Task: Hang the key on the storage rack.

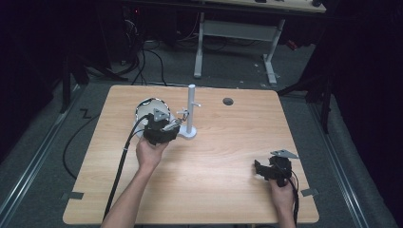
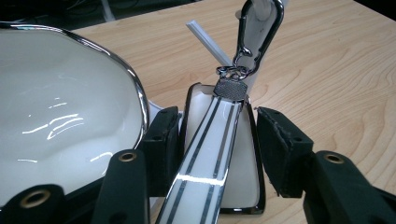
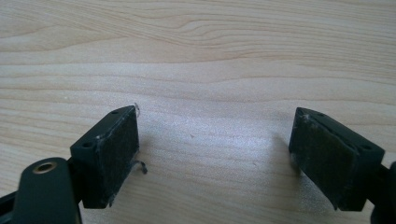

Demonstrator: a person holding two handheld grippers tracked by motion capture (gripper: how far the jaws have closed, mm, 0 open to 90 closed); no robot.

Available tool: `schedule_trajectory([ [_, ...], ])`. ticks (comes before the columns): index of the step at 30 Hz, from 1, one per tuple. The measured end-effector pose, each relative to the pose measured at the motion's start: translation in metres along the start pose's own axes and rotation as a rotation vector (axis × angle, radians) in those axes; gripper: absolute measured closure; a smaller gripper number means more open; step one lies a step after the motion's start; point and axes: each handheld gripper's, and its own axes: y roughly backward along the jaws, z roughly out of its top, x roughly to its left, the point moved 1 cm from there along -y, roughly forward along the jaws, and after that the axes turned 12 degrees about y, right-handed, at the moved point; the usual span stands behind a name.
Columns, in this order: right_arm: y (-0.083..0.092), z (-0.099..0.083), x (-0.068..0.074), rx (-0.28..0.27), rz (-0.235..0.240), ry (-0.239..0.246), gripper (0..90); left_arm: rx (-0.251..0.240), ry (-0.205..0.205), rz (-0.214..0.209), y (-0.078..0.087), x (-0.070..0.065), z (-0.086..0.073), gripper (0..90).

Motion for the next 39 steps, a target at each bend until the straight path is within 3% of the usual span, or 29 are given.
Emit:
schedule_trajectory([
  [15, 0.000, 0.000, 0.000, 0.000, -0.001, -0.001, 16.1, 0.035, 0.028, -0.010, -0.011, 0.002, -0.011, 50.7],
  [30, 0.000, 0.000, 0.000, 0.000, -0.001, -0.001, 16.1, 0.055, 0.018, -0.003, -0.014, 0.001, -0.014, 49.6],
  [39, 0.000, 0.000, 0.000, 0.000, -0.001, -0.001, 16.1, 0.065, 0.044, 0.001, -0.014, 0.003, -0.017, 47.4],
])
